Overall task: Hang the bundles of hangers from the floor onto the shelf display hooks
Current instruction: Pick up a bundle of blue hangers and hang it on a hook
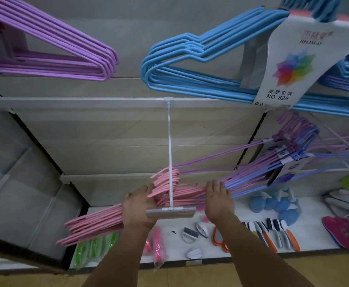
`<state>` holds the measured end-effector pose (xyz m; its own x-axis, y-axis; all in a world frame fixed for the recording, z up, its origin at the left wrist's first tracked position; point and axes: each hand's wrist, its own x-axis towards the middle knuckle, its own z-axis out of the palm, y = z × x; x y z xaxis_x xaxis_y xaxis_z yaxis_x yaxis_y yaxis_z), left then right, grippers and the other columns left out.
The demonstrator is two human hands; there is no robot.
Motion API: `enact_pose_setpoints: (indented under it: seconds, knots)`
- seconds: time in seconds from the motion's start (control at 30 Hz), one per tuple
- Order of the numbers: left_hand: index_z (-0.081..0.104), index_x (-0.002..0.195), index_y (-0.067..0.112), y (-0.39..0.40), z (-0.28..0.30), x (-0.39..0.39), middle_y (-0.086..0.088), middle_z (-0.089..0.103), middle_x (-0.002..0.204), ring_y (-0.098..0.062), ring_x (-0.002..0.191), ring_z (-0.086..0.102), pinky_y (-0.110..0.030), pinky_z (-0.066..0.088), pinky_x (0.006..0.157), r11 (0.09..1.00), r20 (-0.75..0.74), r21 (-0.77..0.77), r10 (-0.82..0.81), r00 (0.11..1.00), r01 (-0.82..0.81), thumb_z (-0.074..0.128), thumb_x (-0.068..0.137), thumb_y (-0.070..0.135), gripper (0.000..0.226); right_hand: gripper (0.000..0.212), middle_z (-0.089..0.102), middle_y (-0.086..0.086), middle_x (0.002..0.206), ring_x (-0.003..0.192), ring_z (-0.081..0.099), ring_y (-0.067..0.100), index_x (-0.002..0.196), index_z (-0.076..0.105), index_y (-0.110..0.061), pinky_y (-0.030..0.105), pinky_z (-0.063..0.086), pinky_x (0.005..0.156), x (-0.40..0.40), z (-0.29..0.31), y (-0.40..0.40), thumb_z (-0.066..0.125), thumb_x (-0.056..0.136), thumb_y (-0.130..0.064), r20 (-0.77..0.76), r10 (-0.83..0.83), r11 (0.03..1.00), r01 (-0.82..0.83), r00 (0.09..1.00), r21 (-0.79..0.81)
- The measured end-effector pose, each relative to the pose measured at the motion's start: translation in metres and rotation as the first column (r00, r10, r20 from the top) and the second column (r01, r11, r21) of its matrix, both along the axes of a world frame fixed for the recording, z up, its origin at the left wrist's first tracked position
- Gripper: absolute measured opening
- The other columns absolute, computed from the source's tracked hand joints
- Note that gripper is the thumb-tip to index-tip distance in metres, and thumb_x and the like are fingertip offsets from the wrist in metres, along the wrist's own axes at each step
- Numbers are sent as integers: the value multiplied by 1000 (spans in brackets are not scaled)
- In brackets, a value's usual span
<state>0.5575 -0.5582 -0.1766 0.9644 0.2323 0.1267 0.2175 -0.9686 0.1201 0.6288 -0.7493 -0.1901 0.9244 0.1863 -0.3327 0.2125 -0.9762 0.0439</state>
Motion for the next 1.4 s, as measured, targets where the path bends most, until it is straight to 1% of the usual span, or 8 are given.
enact_pose_setpoints:
  seconds: [0.1,0.3,0.7,0.77,0.87,0.97,1.17,1.4]
  knots:
    - [64,59,22,0,-10,3,3,60,56,-19,48,59,-24,43,54,998,85,22,-56,995,54,45,64,34,23,69,-4,11,160,147,-2,35,152,-4,-7,48,9,119,14,-5,-13,35,96,-12,-27,0,997,-2,1000,-80]
    - [61,51,16,-12,-6,7,-5,60,51,-22,42,58,-27,49,54,995,348,-61,-54,936,80,38,62,29,29,70,1,12,160,147,2,32,151,-6,-4,49,8,118,39,-16,-19,35,95,-14,-9,34,994,-35,999,-105]
    - [58,48,13,-14,0,6,-5,58,49,-23,42,58,-28,48,54,999,247,-29,26,969,-20,37,59,22,26,57,38,12,144,136,28,31,148,22,-4,58,17,113,51,-24,-48,39,95,-17,122,135,943,-90,983,-321]
    - [64,60,16,-11,4,3,-3,63,59,-23,52,62,-29,49,61,1000,158,17,15,987,-18,45,66,27,22,48,42,9,140,135,30,29,142,36,-9,57,18,113,49,-23,-59,39,95,-15,95,154,930,-112,983,-351]
    - [61,98,27,-1,6,-2,6,67,97,-18,92,63,-29,39,83,996,-80,86,44,996,-37,52,86,44,23,42,44,5,138,135,29,26,137,44,-16,56,17,113,46,-20,-72,38,95,-15,58,116,924,-86,992,-374]
    - [57,108,32,9,6,-6,6,68,102,-18,96,63,-27,40,83,995,-69,95,-37,997,44,45,86,50,31,46,45,5,139,136,30,26,140,37,-17,56,19,113,41,-22,-86,40,94,-14,48,70,926,-47,996,-376]
    - [57,102,31,13,9,-10,5,70,93,-20,86,66,-25,47,77,990,-44,81,-108,993,111,46,83,45,26,79,45,8,142,138,28,29,152,-4,-18,56,21,112,31,-41,-112,48,92,-19,52,39,930,-17,998,-368]
    - [57,99,30,10,21,-12,2,69,94,-22,90,65,-24,47,79,989,-92,128,-63,994,74,44,86,45,24,58,47,8,139,135,34,29,146,18,-15,47,32,110,48,-51,-106,43,93,-16,81,5,951,20,997,-308]
